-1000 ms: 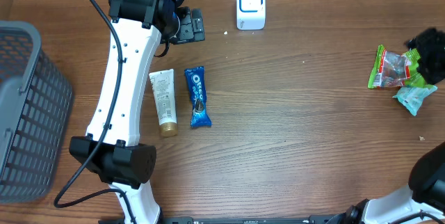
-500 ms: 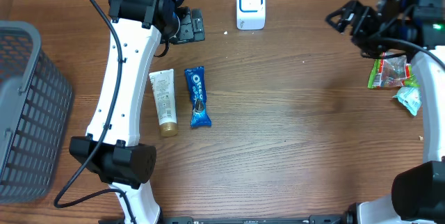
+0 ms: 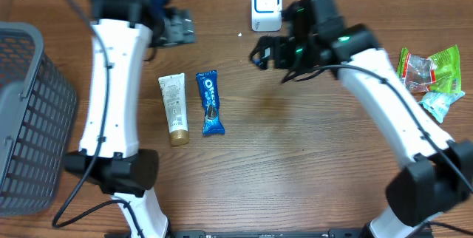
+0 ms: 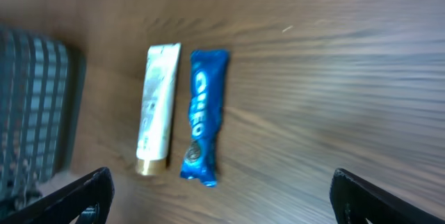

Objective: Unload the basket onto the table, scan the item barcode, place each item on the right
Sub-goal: 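Reach the right gripper to the blue Oreo pack and grasp it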

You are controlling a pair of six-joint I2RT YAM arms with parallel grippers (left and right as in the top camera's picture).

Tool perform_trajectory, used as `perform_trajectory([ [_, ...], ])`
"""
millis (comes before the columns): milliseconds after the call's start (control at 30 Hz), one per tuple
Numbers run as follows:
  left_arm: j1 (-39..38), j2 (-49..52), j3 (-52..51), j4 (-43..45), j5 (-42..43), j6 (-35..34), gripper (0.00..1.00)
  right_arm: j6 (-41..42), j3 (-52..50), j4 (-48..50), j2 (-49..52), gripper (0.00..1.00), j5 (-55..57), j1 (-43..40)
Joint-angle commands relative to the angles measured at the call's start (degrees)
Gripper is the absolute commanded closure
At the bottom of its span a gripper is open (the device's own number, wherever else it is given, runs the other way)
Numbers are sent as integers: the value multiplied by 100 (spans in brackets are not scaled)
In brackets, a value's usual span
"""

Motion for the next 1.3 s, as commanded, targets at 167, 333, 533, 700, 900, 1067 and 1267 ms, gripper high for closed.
perform_trajectory([
  [167, 787, -35, 330, -306, 284, 1056, 0, 566, 28, 684, 553, 7, 260, 931],
  [333, 785, -26, 330, -284, 282, 1051, 0, 695, 28, 1019, 973, 10, 264, 1316],
  [533, 785, -26, 330, -210, 289, 1054, 0, 1115, 28, 1268, 1556, 18, 413, 1700],
  [700, 785, -26, 330, -208, 289, 1054, 0, 1239, 4, 1150, 1720, 25, 1113, 1812],
  [900, 785, -26, 330, -208, 289, 1054, 0, 1530, -4, 977, 2063, 34, 1285, 1812],
  [1067, 785, -26, 330, -208, 289, 1051, 0, 1589, -4, 1040, 2087, 51, 1294, 1812],
  [1267, 785, -26, 330, -208, 289, 1054, 0, 1633, -35, 1346, 2354, 63, 1440, 1812],
])
